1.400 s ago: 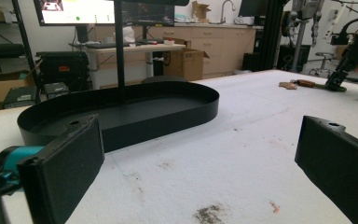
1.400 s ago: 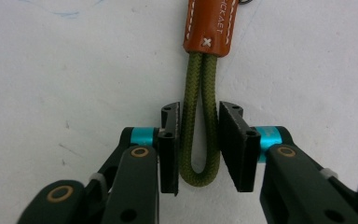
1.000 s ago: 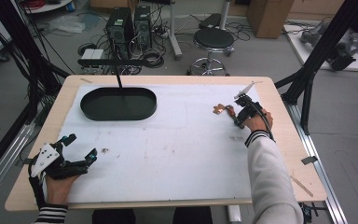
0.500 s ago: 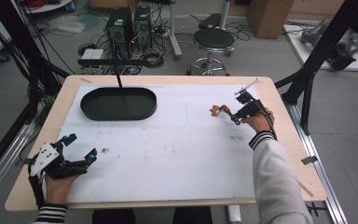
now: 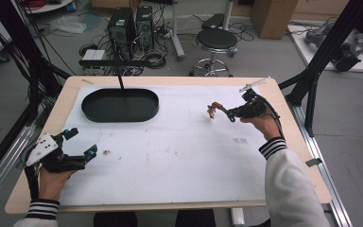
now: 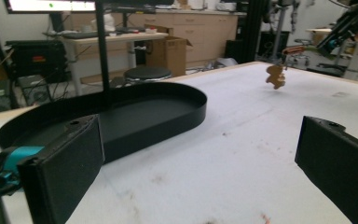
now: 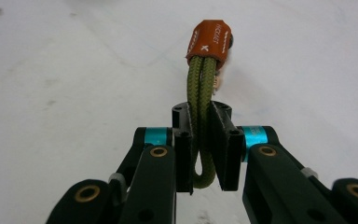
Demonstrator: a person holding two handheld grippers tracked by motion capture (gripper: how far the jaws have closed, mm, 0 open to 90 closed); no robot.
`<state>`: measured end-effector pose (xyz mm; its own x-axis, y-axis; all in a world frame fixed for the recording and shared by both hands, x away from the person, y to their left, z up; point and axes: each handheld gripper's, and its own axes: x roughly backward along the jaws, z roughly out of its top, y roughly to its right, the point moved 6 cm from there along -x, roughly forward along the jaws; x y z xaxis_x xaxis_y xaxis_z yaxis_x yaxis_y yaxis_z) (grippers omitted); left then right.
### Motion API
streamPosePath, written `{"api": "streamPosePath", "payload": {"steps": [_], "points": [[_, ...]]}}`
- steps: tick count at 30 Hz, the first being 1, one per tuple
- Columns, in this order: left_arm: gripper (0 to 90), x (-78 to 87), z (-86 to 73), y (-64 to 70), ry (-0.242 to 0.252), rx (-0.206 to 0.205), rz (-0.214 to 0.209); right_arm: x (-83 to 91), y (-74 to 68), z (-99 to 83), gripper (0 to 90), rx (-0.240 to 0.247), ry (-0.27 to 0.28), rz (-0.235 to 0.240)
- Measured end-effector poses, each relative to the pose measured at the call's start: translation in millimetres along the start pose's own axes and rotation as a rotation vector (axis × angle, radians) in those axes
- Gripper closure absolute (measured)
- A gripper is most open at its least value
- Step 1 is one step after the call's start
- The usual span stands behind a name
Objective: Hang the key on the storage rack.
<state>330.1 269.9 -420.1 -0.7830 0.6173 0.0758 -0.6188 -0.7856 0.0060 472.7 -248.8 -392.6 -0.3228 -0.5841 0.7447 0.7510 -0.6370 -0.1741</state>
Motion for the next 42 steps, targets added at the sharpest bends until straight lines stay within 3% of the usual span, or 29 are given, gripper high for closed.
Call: {"api": "streamPosePath", "payload": {"steps": [2,4,8,9,10,12,20,29,35,42], "points": [[1.7,-3.1,10.5,0.3,-0.008,-0.004,-0.03,2.2,-11.7,4.5,80.6,0.044,0.032,0.037],[1.7,-7.2,19.9,0.4,-0.036,0.007,-0.061,3.2,-14.9,6.3,80.6,0.059,0.044,0.023],[1.7,-17.9,35.4,1.0,-0.087,-0.009,-0.107,4.9,-31.0,12.3,80.6,0.108,0.088,0.068],[1.7,-20.8,38.7,1.6,-0.096,-0.016,-0.118,5.6,-35.1,14.3,80.6,0.129,0.107,0.067],[1.7,-23.8,41.7,2.6,-0.107,-0.025,-0.133,7.1,-44.8,18.4,80.6,0.178,0.145,0.076],[1.7,-30.1,47.5,5.2,-0.123,-0.034,-0.17,7.7,-50.2,20.5,80.6,0.203,0.171,0.085],[1.7,-54.6,69.1,21.6,-0.164,-0.08,-0.277,7.5,-85.4,30.8,80.5,0.349,0.277,0.228],[1.7,-82.7,88.1,48.0,-0.215,-0.138,-0.405,10.5,-110.7,37.0,80.4,0.442,0.334,0.358],[1.7,-102.8,98.0,70.8,-0.227,-0.169,-0.506,10.8,-123.2,37.7,80.4,0.486,0.323,0.385],[1.9,-120.4,103.4,91.0,-0.249,-0.207,-0.584,7.6,-141.0,40.7,80.4,0.524,0.311,0.425]]}}
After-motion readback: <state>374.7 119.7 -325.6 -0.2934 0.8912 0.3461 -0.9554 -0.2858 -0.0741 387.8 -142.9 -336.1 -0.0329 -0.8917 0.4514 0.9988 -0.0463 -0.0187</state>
